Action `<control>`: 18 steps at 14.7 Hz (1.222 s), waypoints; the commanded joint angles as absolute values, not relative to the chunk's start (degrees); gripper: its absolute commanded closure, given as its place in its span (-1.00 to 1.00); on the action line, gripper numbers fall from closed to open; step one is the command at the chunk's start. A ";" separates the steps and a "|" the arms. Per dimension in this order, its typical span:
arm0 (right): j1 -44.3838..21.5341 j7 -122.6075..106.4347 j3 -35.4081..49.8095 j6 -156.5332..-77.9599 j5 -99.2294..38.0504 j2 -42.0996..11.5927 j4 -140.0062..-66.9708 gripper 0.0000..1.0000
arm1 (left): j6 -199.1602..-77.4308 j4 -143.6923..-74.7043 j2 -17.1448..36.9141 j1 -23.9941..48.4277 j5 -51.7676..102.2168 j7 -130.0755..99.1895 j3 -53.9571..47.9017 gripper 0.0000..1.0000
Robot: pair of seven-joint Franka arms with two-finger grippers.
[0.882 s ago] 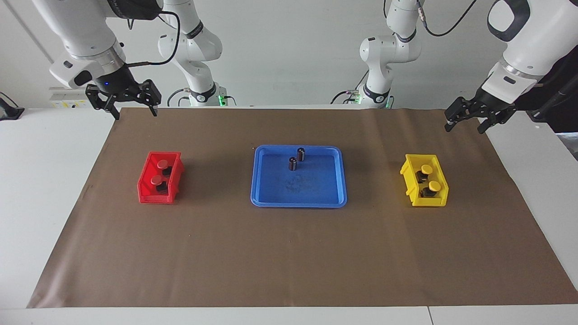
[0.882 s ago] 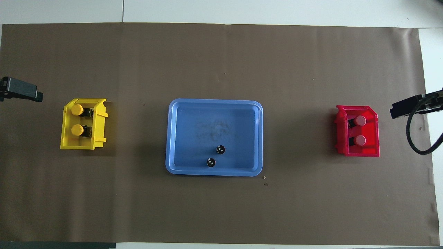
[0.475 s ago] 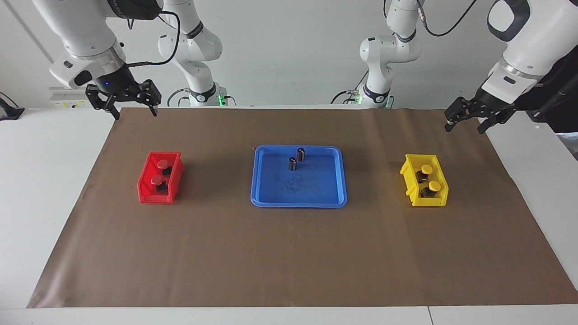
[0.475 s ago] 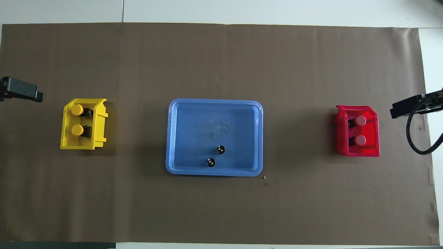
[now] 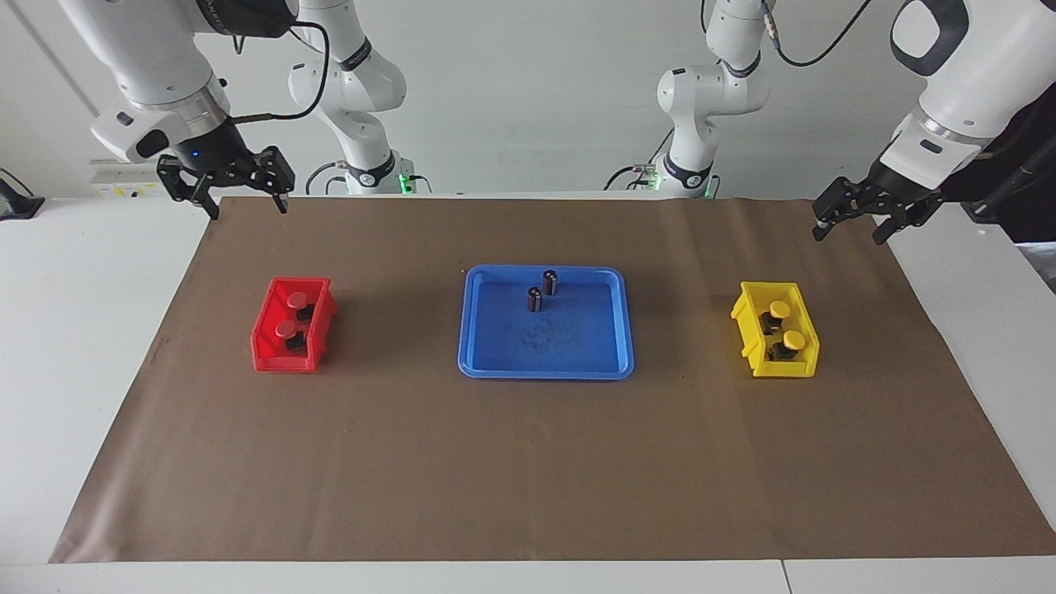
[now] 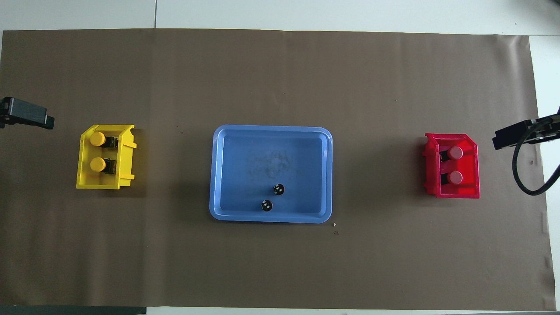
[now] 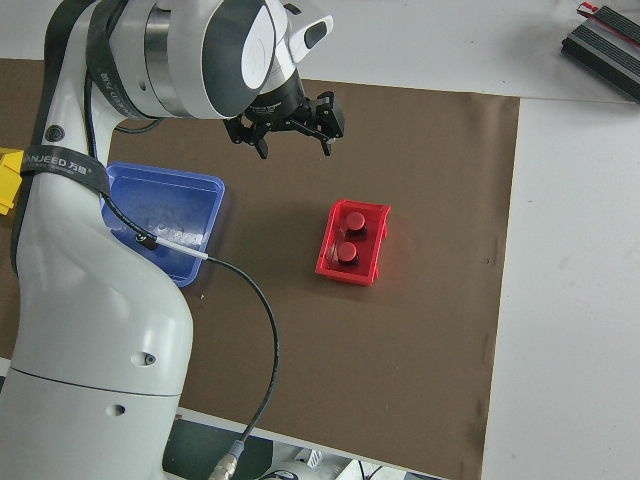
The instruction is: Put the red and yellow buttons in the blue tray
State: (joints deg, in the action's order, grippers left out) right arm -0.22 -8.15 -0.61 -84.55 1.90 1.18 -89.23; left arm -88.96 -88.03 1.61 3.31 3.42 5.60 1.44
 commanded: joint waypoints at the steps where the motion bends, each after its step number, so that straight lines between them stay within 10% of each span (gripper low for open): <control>1: 0.79 -9.23 -0.62 -89.01 1.05 2.19 -92.62 -0.72 | -90.26 -90.18 -0.18 2.90 2.55 6.50 1.23 -1.00; 18: 5.36 -14.41 -0.70 -128.48 -3.78 -3.52 -121.10 -0.36 | -90.26 -90.18 -0.18 2.90 2.55 6.50 1.23 -1.00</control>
State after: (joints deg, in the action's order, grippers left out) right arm 5.10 -13.08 -0.83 -125.16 -2.85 -5.63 -116.64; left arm -88.99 -88.03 1.61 3.31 3.42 5.61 1.45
